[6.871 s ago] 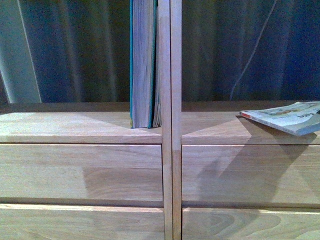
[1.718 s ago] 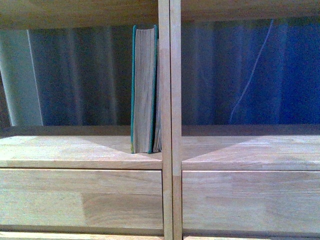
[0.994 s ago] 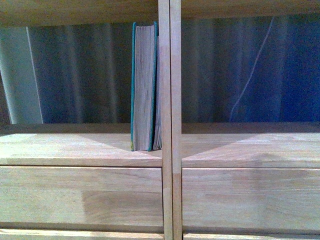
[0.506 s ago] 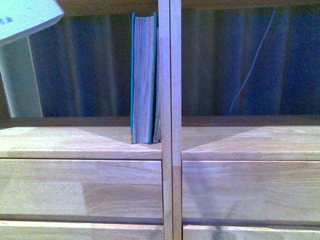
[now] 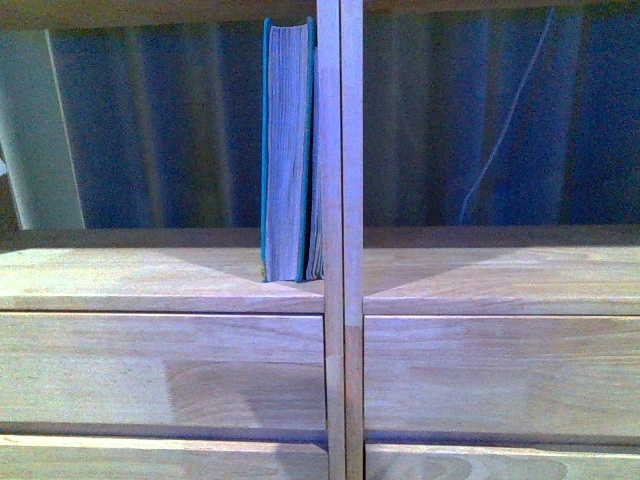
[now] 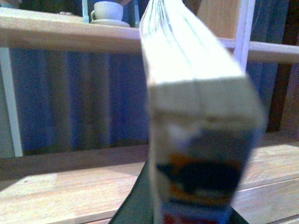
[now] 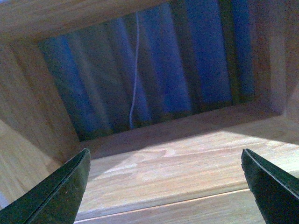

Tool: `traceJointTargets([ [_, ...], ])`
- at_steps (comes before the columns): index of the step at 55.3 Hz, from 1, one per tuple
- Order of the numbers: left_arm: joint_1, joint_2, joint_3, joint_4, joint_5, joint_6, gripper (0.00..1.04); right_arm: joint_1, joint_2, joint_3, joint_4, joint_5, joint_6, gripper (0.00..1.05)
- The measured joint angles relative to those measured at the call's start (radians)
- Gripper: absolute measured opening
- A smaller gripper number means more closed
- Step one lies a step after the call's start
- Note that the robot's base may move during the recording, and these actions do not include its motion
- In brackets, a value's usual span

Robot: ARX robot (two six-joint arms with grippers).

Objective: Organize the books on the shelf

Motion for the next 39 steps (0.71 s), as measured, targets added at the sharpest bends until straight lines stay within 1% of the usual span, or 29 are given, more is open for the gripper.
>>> traceJointTargets([
  [7,0.001,0.040,0.000,0.008,-0.015,0.026,0.07,0.018,-0.019,0.000,-0.026,0.015,-0.023,0.98],
  [17,-0.007,0.121,0.031,0.006,-0.071,0.064,0.07,0.021,-0.020,0.000,-0.029,0.019,-0.031,0.98],
  [19,-0.012,0.137,0.042,0.005,-0.085,0.074,0.07,0.016,-0.027,0.006,-0.061,-0.011,-0.055,0.96],
  [20,-0.016,0.149,0.050,0.005,-0.094,0.079,0.07,0.014,-0.035,0.014,-0.116,-0.053,-0.080,0.92],
  [24,-0.031,0.187,0.079,0.001,-0.124,0.099,0.07,0.022,-0.073,0.010,-0.249,-0.122,-0.155,0.83],
  [26,-0.036,0.200,0.088,0.000,-0.134,0.109,0.07,0.029,-0.085,-0.001,-0.271,-0.125,-0.177,0.79],
  [31,-0.062,0.253,0.124,-0.001,-0.163,0.135,0.07,0.060,-0.128,-0.061,-0.280,-0.113,-0.233,0.66],
  [39,-0.105,0.326,0.194,-0.008,-0.201,0.148,0.07,0.099,-0.189,-0.146,-0.268,-0.069,-0.261,0.45],
])
